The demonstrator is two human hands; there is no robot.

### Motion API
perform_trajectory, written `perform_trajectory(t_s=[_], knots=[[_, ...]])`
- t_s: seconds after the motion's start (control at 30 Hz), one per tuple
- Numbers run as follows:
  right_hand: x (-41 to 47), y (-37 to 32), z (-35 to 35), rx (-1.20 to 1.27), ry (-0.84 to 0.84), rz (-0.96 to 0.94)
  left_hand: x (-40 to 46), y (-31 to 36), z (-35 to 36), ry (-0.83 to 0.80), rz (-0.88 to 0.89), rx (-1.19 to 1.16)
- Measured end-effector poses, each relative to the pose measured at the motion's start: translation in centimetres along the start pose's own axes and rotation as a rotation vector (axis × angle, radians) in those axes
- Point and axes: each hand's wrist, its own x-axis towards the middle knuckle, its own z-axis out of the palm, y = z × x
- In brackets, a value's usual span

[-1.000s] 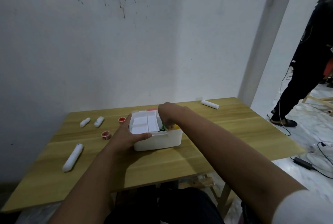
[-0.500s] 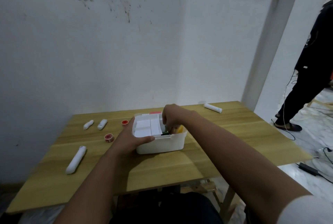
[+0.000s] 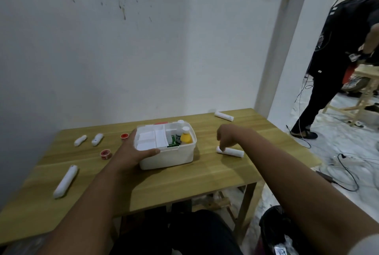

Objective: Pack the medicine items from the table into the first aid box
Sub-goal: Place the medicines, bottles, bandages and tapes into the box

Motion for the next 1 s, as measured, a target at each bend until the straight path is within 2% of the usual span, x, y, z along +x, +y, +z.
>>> perform_trajectory(t_s=[0.13, 0.23, 0.37, 0.43, 0.53, 0.67, 0.83, 1.0], knots=[[1.0, 2.0, 3.0, -0.115, -0.004, 0.043, 0.2, 0.5, 0.6, 0.005, 0.012, 0.026], [2.0, 2.9, 3.5, -0.108, 0.036, 0.048, 0.9, 0.4, 0.9, 0.005, 0.004, 0.038], [4.1, 3.7, 3.4, -0.074, 0.005, 0.040, 2.2, 0.2, 1.1, -0.015, -0.006, 0.051], [5.5, 4.0, 3.3, -0.032, 0.056, 0.057, 2.9, 0.2, 1.4, -0.013, 0.008, 0.061], [8.4, 5.2, 3.1, 0.098, 0.220, 0.105, 3.8, 0.3, 1.7, -0.011, 0.014, 0.062], [12.9, 6.2, 2.2, 0.153, 0.319, 0.153, 4.7, 0.0, 2.1, 0.000, 0.012, 0.051], [17.1, 6.2, 1.4, 0.152, 0.303, 0.189, 5.3, -0.3, 2.4, 0.035, -0.004, 0.062], [18.3, 6.7, 0.6, 0.305, 0.337, 0.126, 5.6, -0.5, 2.3, 0.031, 0.001, 0.116]])
